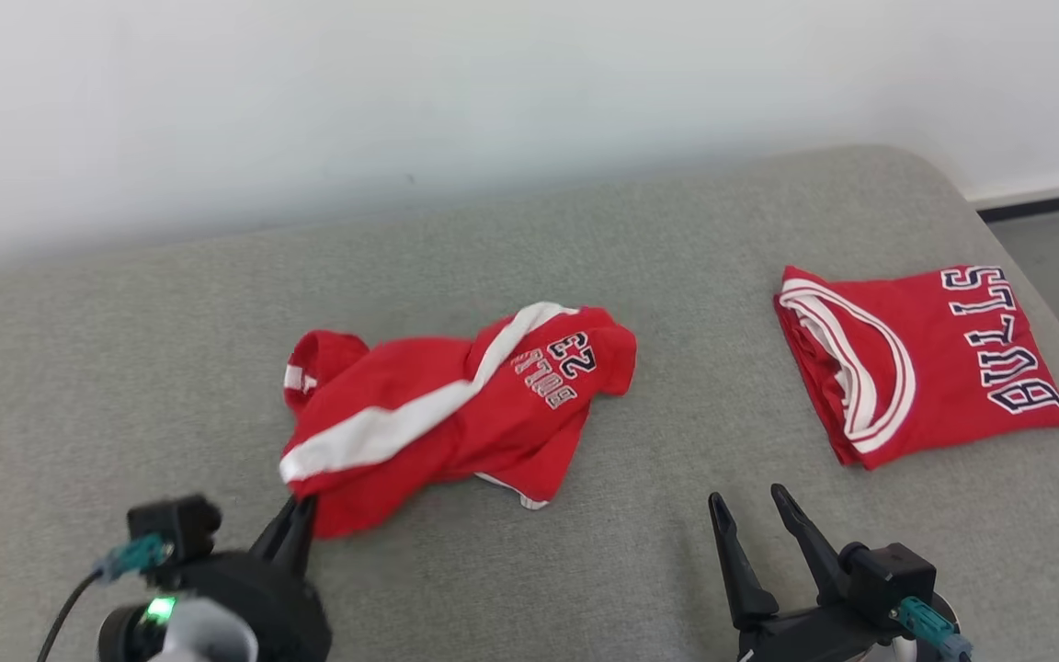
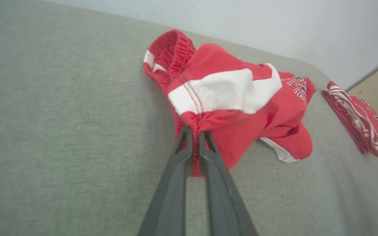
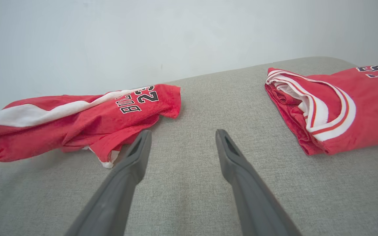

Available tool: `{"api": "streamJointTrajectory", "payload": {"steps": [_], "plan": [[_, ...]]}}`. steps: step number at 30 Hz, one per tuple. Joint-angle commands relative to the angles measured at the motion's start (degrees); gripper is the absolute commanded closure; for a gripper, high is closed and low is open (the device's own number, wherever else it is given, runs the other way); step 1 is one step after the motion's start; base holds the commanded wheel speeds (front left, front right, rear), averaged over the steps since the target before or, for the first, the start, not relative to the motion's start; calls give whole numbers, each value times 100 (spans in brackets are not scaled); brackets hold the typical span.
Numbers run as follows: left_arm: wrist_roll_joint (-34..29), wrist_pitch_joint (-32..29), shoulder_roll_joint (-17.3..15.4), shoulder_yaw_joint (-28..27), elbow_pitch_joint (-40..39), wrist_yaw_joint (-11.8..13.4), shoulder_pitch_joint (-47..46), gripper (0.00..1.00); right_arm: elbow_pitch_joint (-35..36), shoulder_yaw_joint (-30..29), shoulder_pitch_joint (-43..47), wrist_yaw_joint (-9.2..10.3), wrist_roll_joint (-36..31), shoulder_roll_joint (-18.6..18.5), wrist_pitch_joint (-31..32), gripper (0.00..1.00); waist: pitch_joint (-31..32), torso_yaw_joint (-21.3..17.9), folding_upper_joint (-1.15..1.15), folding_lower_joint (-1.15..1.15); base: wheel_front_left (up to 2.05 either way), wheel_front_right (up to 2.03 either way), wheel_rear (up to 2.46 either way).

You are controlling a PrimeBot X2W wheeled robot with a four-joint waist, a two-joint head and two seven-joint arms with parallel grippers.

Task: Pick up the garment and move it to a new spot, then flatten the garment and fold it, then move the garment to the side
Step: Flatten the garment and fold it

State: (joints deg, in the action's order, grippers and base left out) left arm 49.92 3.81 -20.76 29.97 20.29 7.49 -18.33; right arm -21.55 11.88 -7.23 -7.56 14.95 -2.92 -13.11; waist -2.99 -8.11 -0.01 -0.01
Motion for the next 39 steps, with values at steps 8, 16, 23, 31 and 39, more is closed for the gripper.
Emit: {"api": "streamJointTrajectory", "payload": {"steps": [8,16,23,31,39], "plan": [[-55,102,-276,-87,-44,395,631,100,101,-41,5,17,-26,0,38,0,68,85,1,1,0,0,0],[-7,602,-98,-284,210,558,749,0,116,-84,1,17,-38,1,39,0,67,-21,1,1,0,0,0],[-315,1107,-30,-670,-142,456,914,0,113,-214,109,17,-50,-21,44,0,184,71,1,1,0,0,0],[-1568,1139,533,-1961,-1235,143,1516,0,176,-249,79,17,-110,-22,88,0,314,270,1,1,0,0,0],[-2941,1135,1255,-2800,-1678,-525,1945,0,168,-192,-146,17,-124,-153,263,0,385,509,1,1,0,0,0]]}}
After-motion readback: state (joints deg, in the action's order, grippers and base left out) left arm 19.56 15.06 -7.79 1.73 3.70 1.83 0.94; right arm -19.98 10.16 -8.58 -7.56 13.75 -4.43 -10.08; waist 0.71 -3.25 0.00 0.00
